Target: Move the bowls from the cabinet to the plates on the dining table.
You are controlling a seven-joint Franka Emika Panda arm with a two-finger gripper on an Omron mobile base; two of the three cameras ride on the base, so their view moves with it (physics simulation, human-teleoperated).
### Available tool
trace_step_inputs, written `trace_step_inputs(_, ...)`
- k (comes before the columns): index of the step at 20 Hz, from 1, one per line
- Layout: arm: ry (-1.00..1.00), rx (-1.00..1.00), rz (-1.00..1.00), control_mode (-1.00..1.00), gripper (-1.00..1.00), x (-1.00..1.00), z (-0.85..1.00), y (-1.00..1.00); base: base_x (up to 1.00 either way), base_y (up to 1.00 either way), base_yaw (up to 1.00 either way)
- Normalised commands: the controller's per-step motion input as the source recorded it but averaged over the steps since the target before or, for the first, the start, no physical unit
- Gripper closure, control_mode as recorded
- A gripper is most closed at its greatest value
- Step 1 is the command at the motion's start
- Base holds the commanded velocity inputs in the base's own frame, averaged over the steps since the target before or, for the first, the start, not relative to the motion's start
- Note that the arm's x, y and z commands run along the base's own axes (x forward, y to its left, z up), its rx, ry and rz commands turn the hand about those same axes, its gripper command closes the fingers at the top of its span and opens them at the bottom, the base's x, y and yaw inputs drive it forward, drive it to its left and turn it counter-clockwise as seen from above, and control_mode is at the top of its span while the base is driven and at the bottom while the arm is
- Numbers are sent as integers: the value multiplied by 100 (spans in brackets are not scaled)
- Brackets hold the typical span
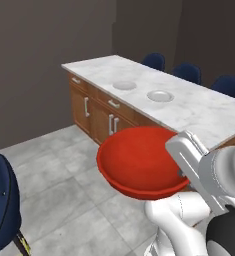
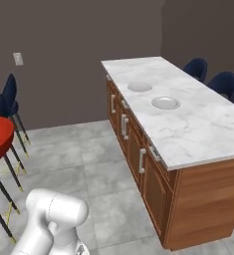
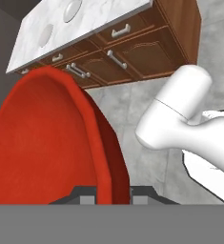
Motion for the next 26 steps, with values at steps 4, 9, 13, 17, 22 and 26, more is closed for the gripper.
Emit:
trace_step_inputs(4, 0, 0, 0, 100, 100, 0, 0, 0, 35, -40, 0)
trace_step_inputs(9, 0, 0, 0, 100, 100, 0, 0, 0, 4, -47, -6)
trace_step_inputs(13, 0, 0, 0, 100, 100, 0, 0, 0, 16, -42, -5)
trace_step_inputs(17, 0, 0, 0, 100, 100, 0, 0, 0, 46, -33, 0)
trace_step_inputs(22, 0, 0, 0, 100, 100, 0, 0, 0, 43, -27, 4)
trace_step_inputs(26, 0, 0, 0, 100, 100, 0, 0, 0, 57, -15, 3)
